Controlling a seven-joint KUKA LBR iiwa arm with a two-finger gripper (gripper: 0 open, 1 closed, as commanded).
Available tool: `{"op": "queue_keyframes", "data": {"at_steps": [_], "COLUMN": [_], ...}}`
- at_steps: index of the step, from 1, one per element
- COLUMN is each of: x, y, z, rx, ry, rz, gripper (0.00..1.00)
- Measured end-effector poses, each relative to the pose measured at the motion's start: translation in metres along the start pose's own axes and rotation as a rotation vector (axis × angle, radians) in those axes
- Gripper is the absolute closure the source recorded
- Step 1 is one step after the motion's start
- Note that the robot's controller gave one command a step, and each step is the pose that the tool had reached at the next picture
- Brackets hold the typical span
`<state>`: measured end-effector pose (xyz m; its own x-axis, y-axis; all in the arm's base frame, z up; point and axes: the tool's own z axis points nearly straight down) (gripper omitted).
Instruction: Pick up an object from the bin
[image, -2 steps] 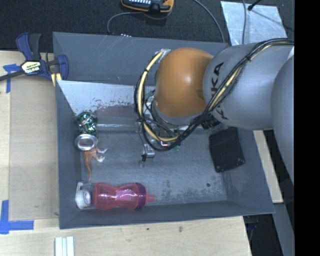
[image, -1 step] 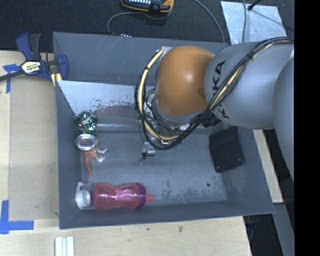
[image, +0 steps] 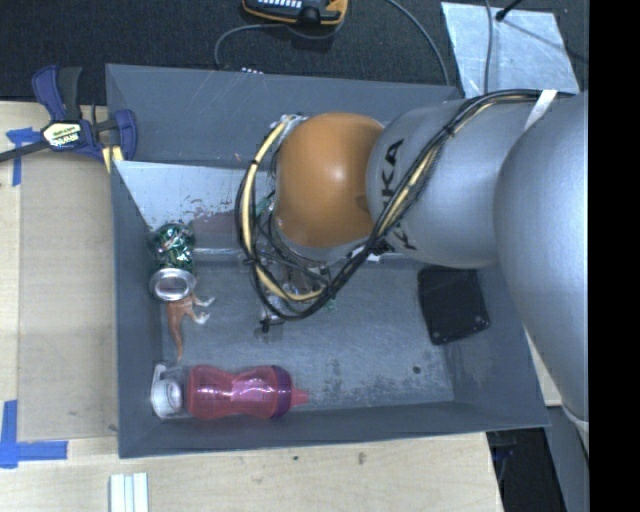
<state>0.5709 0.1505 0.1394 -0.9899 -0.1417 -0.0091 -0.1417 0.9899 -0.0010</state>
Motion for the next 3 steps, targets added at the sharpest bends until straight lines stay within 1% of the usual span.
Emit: {"op": "queue_keyframes", "data": {"at_steps": [1, 2, 3], "x": [0.050, 0.004, 0.028], "y": [0.031, 0.060, 0.059], "z": [0.021, 0.024, 0.044], "rx": [-0.003, -0.002, -0.003], "ry": [-0.007, -0.001, -0.008], "rz": [-0.203, 0.104, 0.060], "gripper": [0.00, 0.00, 0.00]}}
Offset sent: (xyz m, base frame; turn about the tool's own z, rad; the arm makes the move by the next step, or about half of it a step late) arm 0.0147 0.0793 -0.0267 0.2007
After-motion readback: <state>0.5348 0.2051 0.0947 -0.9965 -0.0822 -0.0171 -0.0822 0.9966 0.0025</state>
